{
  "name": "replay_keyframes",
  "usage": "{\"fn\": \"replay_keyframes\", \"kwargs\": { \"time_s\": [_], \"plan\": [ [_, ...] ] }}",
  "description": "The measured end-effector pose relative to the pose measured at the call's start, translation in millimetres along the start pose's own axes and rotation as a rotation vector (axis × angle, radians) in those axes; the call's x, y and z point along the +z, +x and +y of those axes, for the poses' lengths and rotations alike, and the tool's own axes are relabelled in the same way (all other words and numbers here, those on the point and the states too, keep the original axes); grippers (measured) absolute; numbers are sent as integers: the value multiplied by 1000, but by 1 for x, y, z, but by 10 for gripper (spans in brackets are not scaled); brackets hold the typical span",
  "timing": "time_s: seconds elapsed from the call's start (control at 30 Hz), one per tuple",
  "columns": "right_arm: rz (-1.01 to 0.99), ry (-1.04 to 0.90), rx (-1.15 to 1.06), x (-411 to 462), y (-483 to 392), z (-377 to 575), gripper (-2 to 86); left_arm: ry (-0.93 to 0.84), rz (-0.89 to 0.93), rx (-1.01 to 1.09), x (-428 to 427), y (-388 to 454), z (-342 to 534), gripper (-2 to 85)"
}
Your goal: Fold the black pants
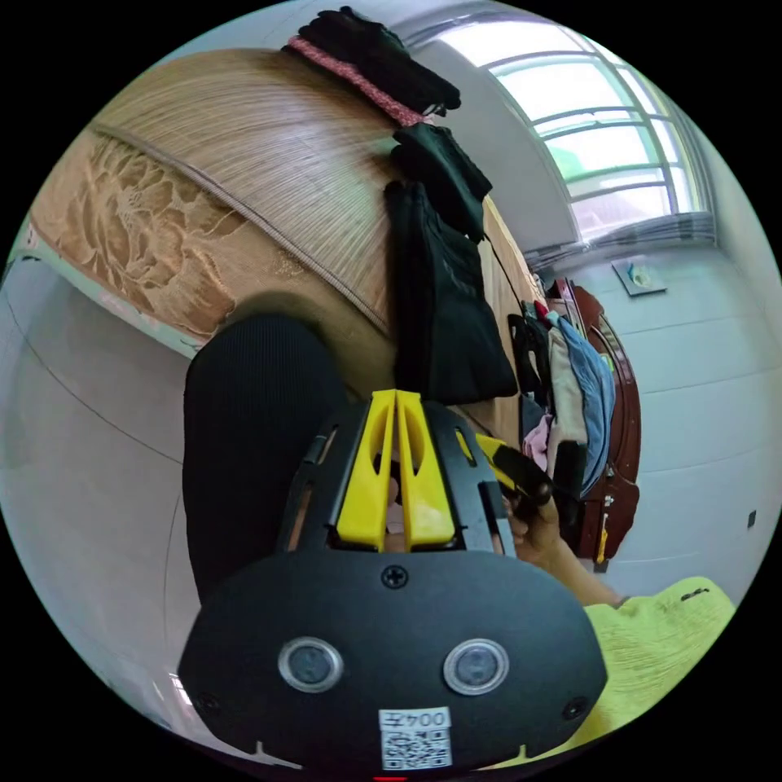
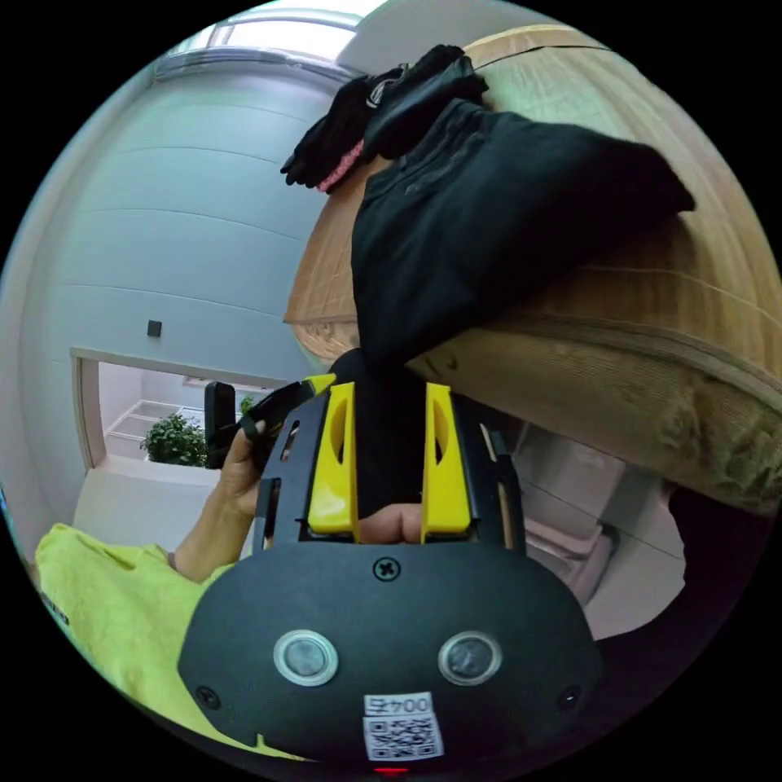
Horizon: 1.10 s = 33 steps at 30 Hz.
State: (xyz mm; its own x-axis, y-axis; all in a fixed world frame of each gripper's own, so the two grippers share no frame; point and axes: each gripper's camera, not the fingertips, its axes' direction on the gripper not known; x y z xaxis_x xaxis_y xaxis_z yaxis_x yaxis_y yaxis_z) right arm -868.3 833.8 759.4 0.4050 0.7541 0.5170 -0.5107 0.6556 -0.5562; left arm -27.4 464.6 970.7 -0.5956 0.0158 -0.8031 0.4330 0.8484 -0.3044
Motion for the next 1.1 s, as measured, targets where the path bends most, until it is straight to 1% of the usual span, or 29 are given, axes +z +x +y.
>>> {"fn": "replay_keyframes", "kwargs": {
  "time_s": [0.07, 0.13, 0.2, 0.3, 0.37, 0.4, 0.47, 0.5, 0.57, 0.63, 0.67, 0.73, 0.77, 0.87, 0.9, 0.97, 1.0, 1.1],
  "plan": [
    [-44, -23, 40, 31, -7, -21, 110, -6, -11, 7, 0, 2, 1, 2],
    [-51, -4, 104, 47, -8, -31, 67, 4, 2, -11, -2, 1, 5, 2],
    [11, -12, 119, 60, -11, -35, 50, 17, 13, -18, -5, 1, 9, 1],
    [58, -19, -12, 60, -31, -32, 29, 24, 31, -29, -6, 2, 14, 1],
    [115, -69, -113, 49, -46, -26, 12, 29, 46, -47, -7, 2, 17, 1],
    [132, -52, -140, 42, -49, -22, 9, 37, 43, -47, -8, 6, 19, 1],
    [263, 84, -191, 5, -58, -7, -1, 77, 4, 8, -12, 26, 20, 1],
    [301, 131, -198, -5, -59, -3, -2, 122, -31, 75, -13, 45, 18, 1],
    [458, 284, -232, -36, -64, 2, -4, 189, -81, 194, -9, 81, 9, 1],
    [552, 338, -257, -45, -69, 0, -2, 264, -134, 387, 10, 137, -12, 1],
    [593, 355, -277, -46, -74, -3, 1, 278, -159, 433, 17, 150, -17, 1],
    [652, 387, -307, -44, -81, -7, 4, 318, -263, 577, 54, 195, -38, 1],
    [687, 403, -323, -40, -85, -11, 4, 315, -274, 603, 64, 203, -44, 1],
    [733, 384, -328, -26, -85, -22, -4, 217, -331, 657, 119, 223, -67, 1],
    [737, 365, -328, -22, -83, -25, -5, 168, -390, 655, 141, 221, -71, 1],
    [793, 254, -375, 1, -72, -30, -8, 72, -426, 568, 167, 204, -79, 0],
    [801, 267, -396, 3, -72, -28, -8, 81, -391, 546, 168, 200, -79, 0],
    [781, 288, -372, 8, -72, -29, -8, 76, -410, 561, 174, 208, -71, 1]
  ]
}}
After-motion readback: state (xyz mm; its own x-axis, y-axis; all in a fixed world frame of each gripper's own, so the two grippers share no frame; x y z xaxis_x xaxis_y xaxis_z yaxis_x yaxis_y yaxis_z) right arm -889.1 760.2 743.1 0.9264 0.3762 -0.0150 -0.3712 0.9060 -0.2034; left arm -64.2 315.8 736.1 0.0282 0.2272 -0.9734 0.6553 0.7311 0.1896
